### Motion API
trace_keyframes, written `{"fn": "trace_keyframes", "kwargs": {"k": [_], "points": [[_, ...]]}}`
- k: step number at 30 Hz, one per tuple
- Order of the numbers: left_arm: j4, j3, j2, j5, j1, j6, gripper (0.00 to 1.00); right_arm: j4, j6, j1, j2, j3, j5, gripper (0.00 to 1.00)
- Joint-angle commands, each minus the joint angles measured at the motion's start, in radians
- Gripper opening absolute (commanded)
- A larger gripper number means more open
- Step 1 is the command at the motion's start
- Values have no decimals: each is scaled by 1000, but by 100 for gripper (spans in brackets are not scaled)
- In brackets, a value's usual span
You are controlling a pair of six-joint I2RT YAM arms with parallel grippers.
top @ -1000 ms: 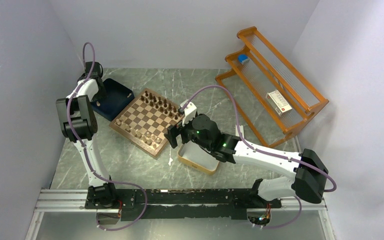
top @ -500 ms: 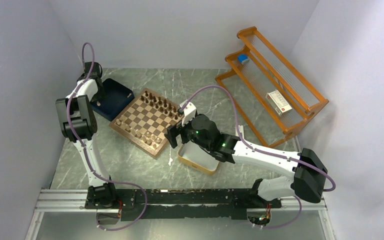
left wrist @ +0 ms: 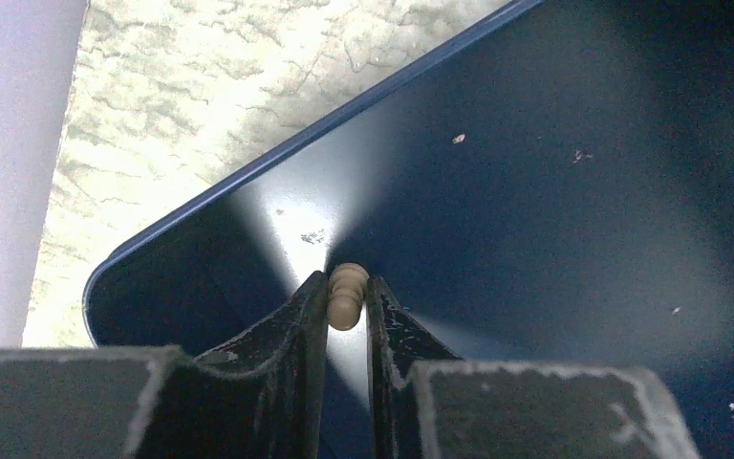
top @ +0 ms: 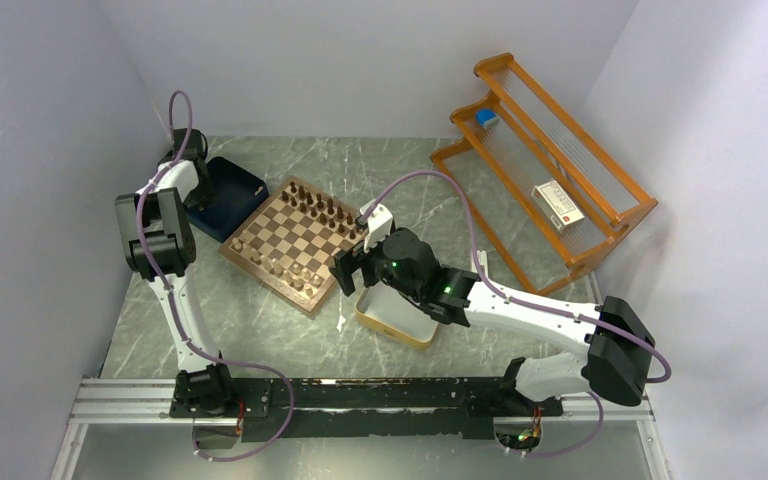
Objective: Set up the chess pieces on the board
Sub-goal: Pick up the chess piece from the storage box, then place the chess piece on the chessboard.
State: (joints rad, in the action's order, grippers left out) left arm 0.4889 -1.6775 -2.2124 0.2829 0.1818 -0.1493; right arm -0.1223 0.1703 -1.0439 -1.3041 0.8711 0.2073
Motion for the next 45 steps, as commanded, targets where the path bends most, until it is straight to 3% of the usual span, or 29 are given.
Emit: {"fn": "trace_keyframes", "kwargs": {"k": [1, 34, 45], "points": [[-18, -19, -5, -45, 4, 4, 22, -16, -15, 3, 0, 16, 23, 100], [34, -1, 160, -127, -13, 27, 13, 26, 10, 5, -17, 49, -34, 100], [44, 167, 367, -237, -114, -22, 13, 32, 32, 5, 17, 33, -77, 100]]}}
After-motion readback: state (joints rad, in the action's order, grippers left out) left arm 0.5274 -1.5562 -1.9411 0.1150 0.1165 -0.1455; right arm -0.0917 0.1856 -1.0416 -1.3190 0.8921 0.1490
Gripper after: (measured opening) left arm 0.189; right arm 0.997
